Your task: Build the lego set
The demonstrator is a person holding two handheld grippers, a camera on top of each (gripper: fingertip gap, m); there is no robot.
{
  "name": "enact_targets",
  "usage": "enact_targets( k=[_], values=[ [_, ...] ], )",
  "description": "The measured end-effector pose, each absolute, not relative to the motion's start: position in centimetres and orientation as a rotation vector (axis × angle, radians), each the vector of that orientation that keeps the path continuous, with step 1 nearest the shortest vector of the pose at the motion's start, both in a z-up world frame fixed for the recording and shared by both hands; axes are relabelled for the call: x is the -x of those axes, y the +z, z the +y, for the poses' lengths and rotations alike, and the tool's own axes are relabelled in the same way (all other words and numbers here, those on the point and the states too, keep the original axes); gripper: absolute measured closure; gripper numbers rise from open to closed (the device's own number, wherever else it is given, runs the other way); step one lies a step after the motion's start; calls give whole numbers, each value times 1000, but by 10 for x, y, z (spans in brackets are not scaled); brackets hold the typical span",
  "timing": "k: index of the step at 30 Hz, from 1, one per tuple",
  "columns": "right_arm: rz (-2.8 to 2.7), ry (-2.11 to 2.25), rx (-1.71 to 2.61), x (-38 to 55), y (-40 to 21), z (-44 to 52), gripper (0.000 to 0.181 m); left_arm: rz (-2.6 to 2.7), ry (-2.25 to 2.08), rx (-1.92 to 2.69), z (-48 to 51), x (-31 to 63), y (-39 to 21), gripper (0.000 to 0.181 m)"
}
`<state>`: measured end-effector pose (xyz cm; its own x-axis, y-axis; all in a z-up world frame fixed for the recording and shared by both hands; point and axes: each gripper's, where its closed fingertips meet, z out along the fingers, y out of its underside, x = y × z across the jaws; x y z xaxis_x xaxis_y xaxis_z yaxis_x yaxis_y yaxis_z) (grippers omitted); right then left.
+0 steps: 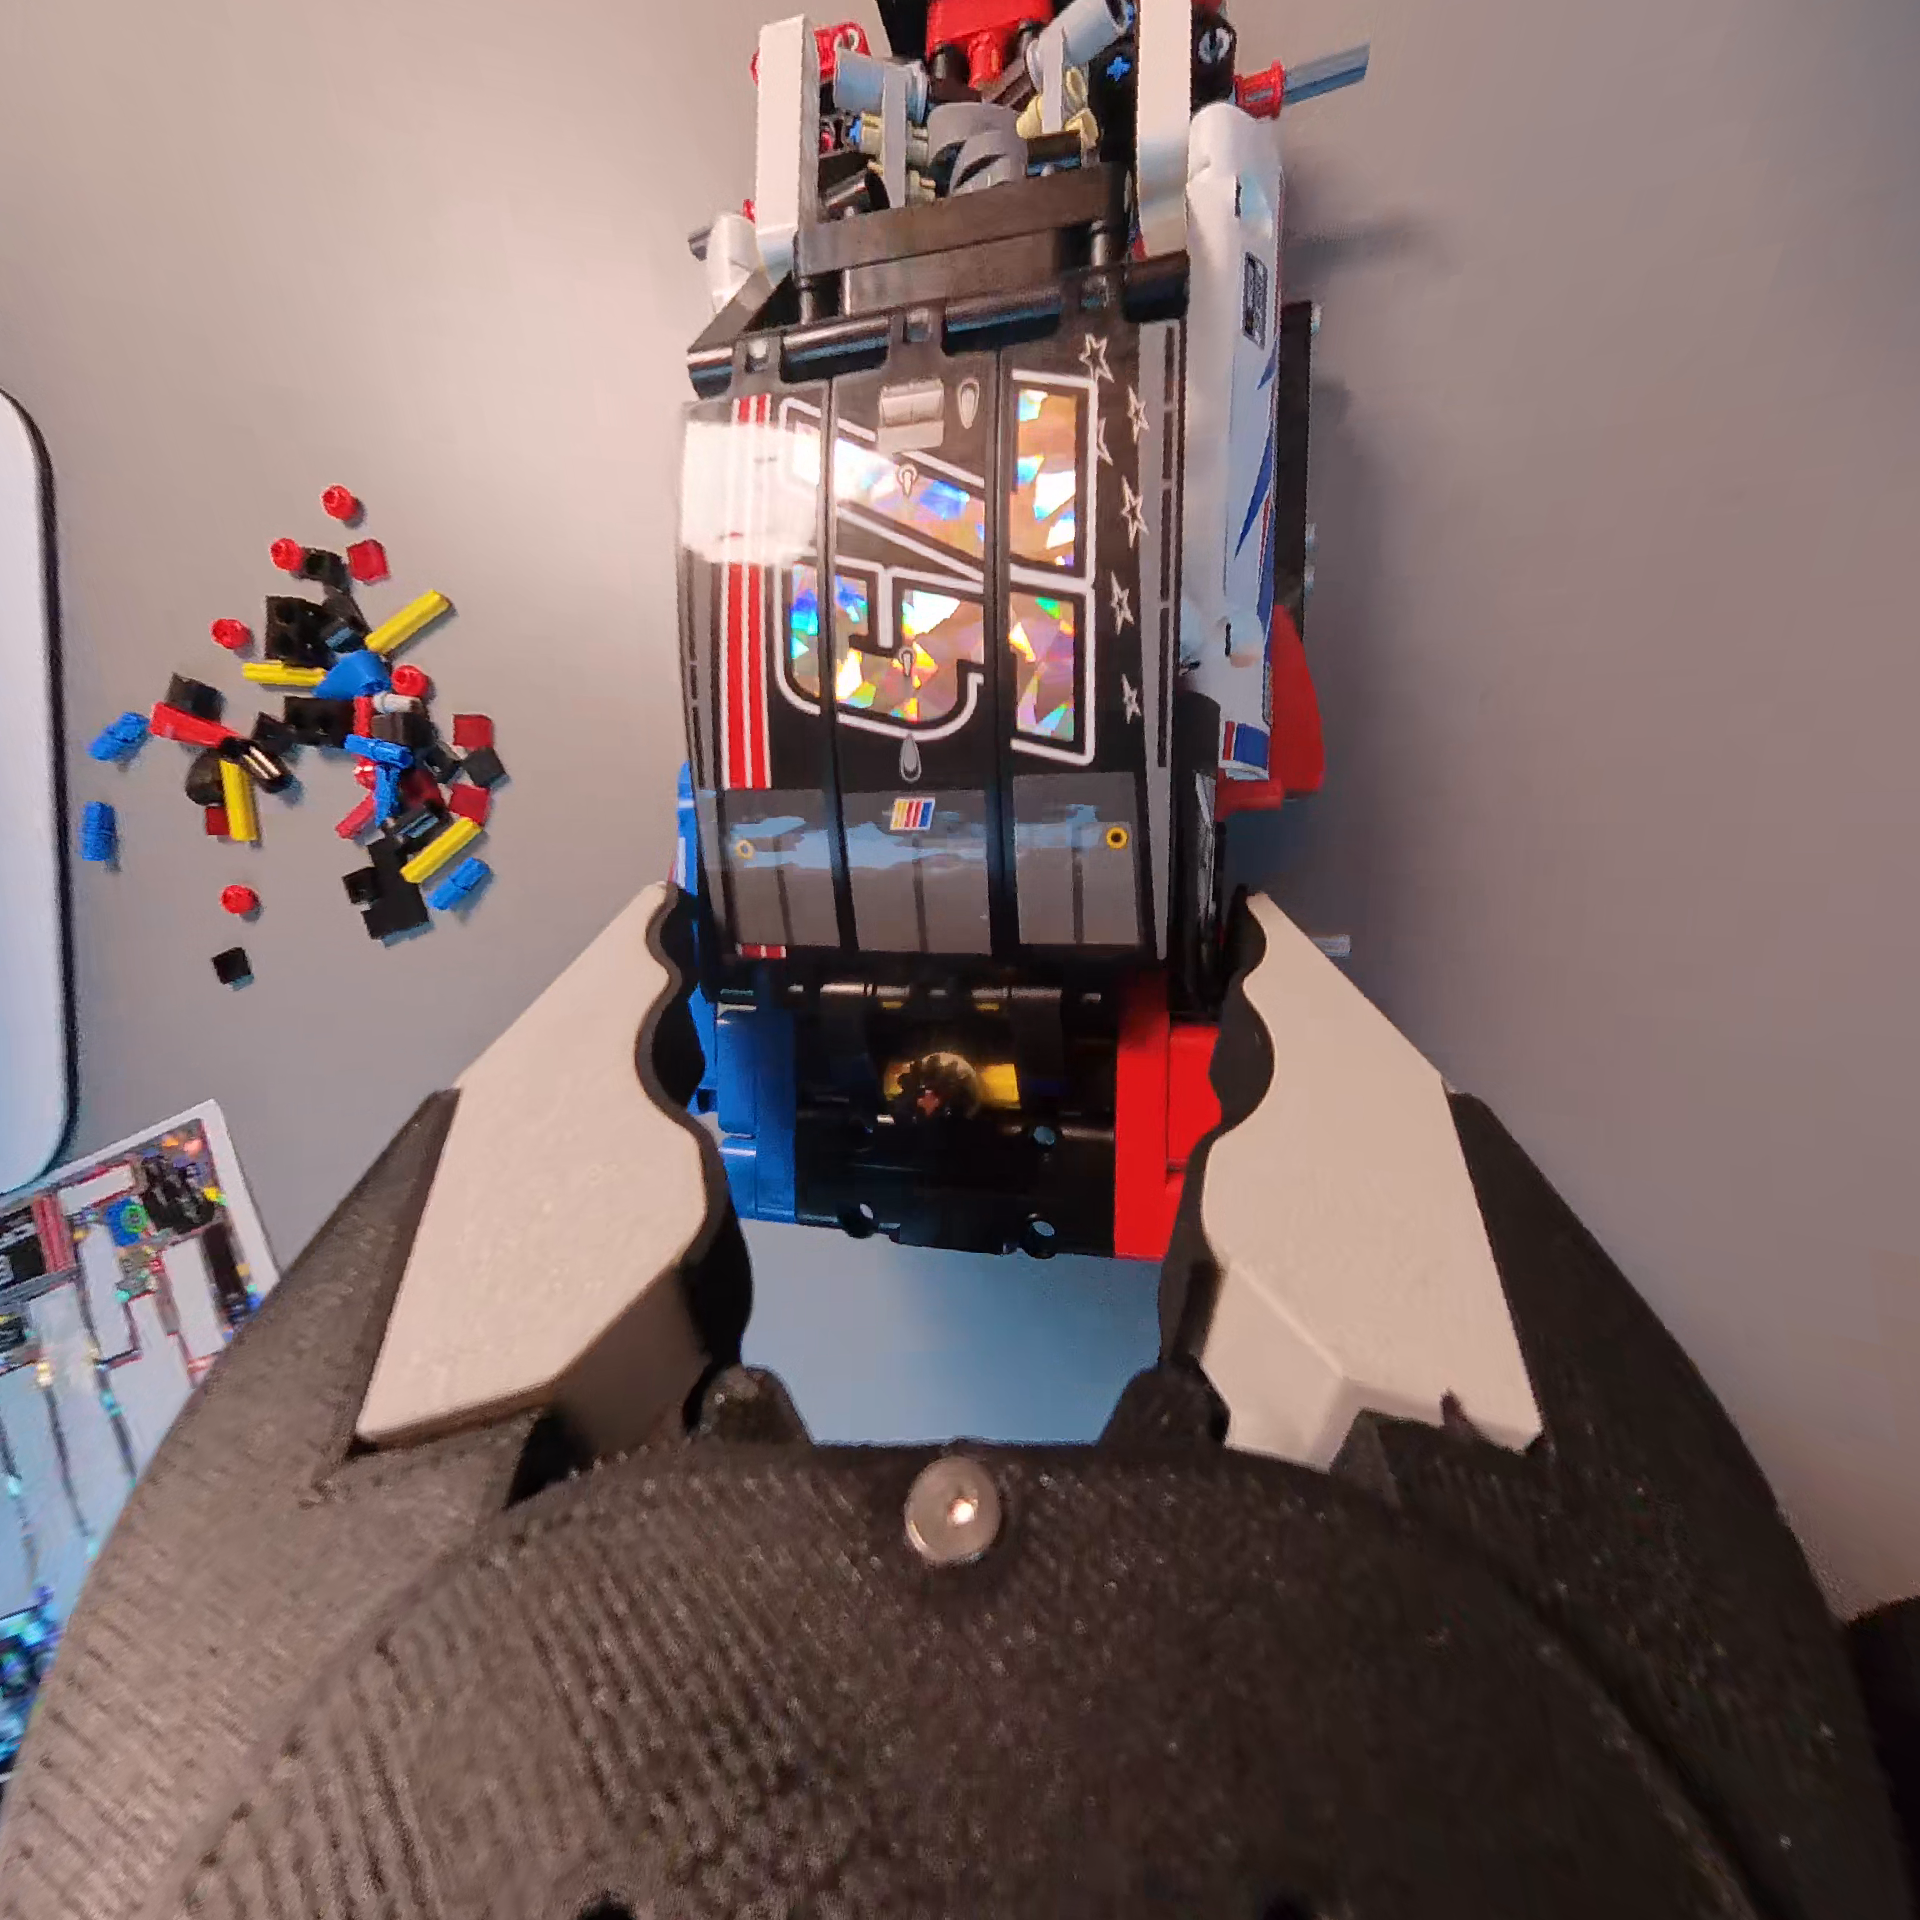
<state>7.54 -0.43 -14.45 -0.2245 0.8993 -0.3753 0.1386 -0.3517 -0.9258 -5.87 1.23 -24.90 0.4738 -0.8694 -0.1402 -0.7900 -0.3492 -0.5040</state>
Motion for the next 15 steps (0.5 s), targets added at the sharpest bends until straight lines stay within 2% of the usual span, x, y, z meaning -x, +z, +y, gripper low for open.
enact_targets(
  k=[1, 9, 15],
  values=[
    [-1279, 1645, 1438, -75, -145, -6, 181, 1348, -269, 2236, 9, 57, -246, 82],
    [-1418, 1746, 1554, -82, -116, -39, 181, 1182, -922, 2380, -42, 38, -223, 83],
    [-1530, 1830, 1742, -84, -123, -66, 181, 1105, -1135, 2382, -50, 31, -219, 83]
  ],
)
